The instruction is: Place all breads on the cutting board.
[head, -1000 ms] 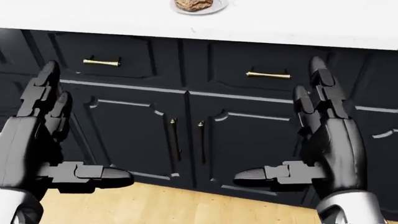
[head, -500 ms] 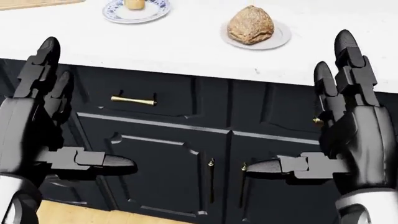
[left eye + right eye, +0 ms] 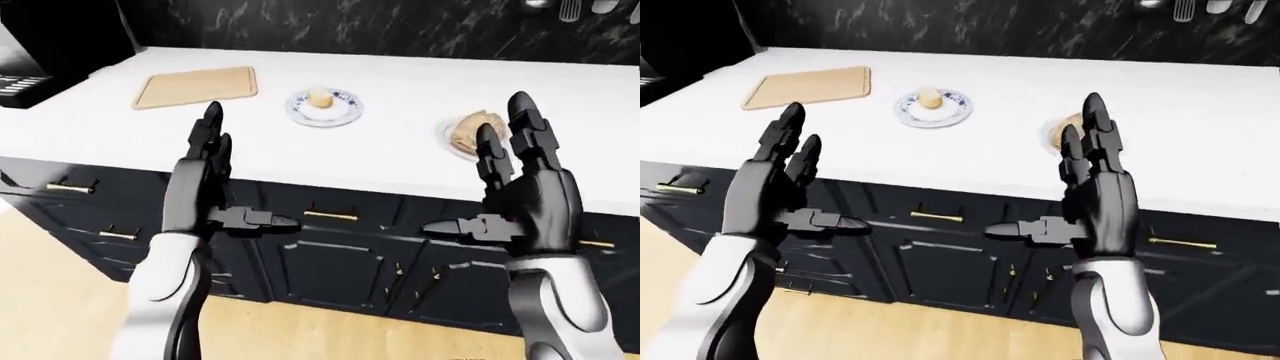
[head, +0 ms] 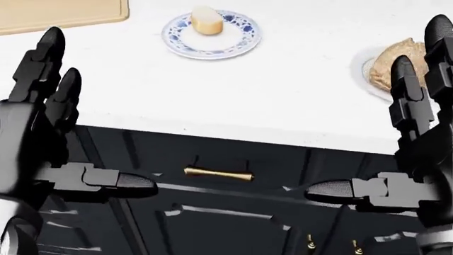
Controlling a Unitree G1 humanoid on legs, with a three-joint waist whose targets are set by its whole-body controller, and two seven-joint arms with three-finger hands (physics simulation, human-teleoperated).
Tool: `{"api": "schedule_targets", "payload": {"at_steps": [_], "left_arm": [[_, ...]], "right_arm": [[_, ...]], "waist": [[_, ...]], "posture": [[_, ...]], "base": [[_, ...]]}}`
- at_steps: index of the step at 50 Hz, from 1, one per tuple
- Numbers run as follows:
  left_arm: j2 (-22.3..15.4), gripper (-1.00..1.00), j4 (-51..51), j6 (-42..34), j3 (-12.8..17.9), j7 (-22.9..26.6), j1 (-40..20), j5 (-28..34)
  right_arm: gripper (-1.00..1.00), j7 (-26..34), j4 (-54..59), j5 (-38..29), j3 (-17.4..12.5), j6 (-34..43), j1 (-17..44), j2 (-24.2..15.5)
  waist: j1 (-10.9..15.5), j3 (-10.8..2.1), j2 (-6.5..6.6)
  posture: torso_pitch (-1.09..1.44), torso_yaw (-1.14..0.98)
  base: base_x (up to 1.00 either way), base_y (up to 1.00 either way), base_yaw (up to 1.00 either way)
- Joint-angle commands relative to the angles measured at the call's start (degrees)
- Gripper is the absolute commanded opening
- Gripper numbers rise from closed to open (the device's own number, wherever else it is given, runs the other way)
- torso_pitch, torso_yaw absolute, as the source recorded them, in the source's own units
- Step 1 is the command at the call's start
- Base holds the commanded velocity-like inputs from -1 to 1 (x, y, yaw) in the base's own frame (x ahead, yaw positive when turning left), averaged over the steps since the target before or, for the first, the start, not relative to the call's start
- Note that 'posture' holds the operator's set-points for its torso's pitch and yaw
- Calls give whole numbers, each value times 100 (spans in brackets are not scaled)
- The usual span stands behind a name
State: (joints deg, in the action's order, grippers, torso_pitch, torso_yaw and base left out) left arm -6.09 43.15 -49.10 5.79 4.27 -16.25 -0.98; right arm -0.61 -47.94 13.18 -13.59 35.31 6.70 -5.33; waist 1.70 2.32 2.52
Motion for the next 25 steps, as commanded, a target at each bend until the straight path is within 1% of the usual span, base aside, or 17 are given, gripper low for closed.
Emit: {"api": "schedule_targets", "payload": {"at_steps": [1, 2, 3, 6, 10, 11, 12, 14, 16, 17, 18, 20, 21, 22, 23, 24, 25], "left_arm": [[-4, 100, 84, -3, 30, 4, -63, 2], [-6, 100, 46, 47, 37, 14, -48, 0], [-8, 100, 58, 32, 39, 14, -50, -1], [-7, 100, 58, 14, 19, 10, -78, 4], [-12, 100, 72, -41, 9, 8, -126, 18], [-18, 100, 84, -71, 9, 8, -155, 20], [-26, 100, 89, -90, 16, 12, -179, 19], [-51, 100, 149, -237, 27, 6, -294, 15], [-81, 100, 153, -302, 54, 10, -380, 4], [-88, 100, 188, -386, 65, -3, -446, -8], [-86, 100, 222, -460, 74, -20, -517, -33], [-100, 100, 309, -566, 41, -52, -585, -42], [-111, 100, 287, -523, 32, -45, -572, -38], [-115, 100, 283, -520, 34, -43, -573, -39], [-128, 100, 336, -594, 56, -44, -604, -45], [-134, 100, 349, -607, 76, -43, -610, -56], [-133, 100, 340, -600, 89, -52, -620, -66]], "right_arm": [[100, -75, -201, 141, -38, 10, 20, -40], [100, -112, -256, 175, -65, 77, 28, -54], [100, -118, -295, 205, -89, 107, 21, -67], [100, -98, -339, 261, -93, 107, -14, -85], [100, -72, -311, 189, -22, 48, -7, -107], [100, -50, -263, -24, 67, -19, -15, -173], [100, -70, -221, -100, 107, 63, 50, -159], [100, -33, -173, -154, 121, 112, 97, -126], [100, -33, -188, -119, 97, 164, 137, -93], [100, -48, -176, -84, 84, 162, 162, -71], [100, -49, -120, -75, 90, 106, 170, -63], [100, -60, -238, 116, 18, 171, 186, -36], [100, -133, -155, 110, -13, 135, 178, -34], [100, -123, -133, 144, -40, 83, 149, -45], [100, -112, -161, 156, -7, 30, 92, -51], [100, -93, -142, 135, 31, -37, 66, -62], [100, -103, -151, 141, 35, -41, 81, -67]], "waist": [[-112, -189, 243], [-173, -85, 112], [-21, -51, 53], [-56, -209, 15], [-90, -200, -95], [40, -133, -162], [-37, -155, -209], [5, -151, -397], [6, -197, -739], [-29, -81, -473], [-33, -115, -497], [-52, -141, -472], [-61, -223, -458], [-249, -183, -292], [-226, -160, -367], [-220, -153, -345], [-89, -118, -331]], "posture": [[0, 0], [0, 0], [0, 0], [0, 0], [0, 0], [0, 0], [0, 0], [0, 0], [0, 0], [0, 0], [0, 0], [0, 0], [0, 0], [0, 0], [0, 0], [0, 0], [0, 0]], "base": [[0, 0, -48], [0, 0, -100], [0, 0, -100], [0, 0, -100], [0, 0, -97], [0, 0, 0], [0, 0, 0], [0, 0, 0], [0, 0, 0], [0, 0, 0], [0, 0, 0], [0, 0, 0], [0, -34, 0], [0, 0, -80], [0, 0, -88], [0, 0, -89], [0, -46, 0]]}}
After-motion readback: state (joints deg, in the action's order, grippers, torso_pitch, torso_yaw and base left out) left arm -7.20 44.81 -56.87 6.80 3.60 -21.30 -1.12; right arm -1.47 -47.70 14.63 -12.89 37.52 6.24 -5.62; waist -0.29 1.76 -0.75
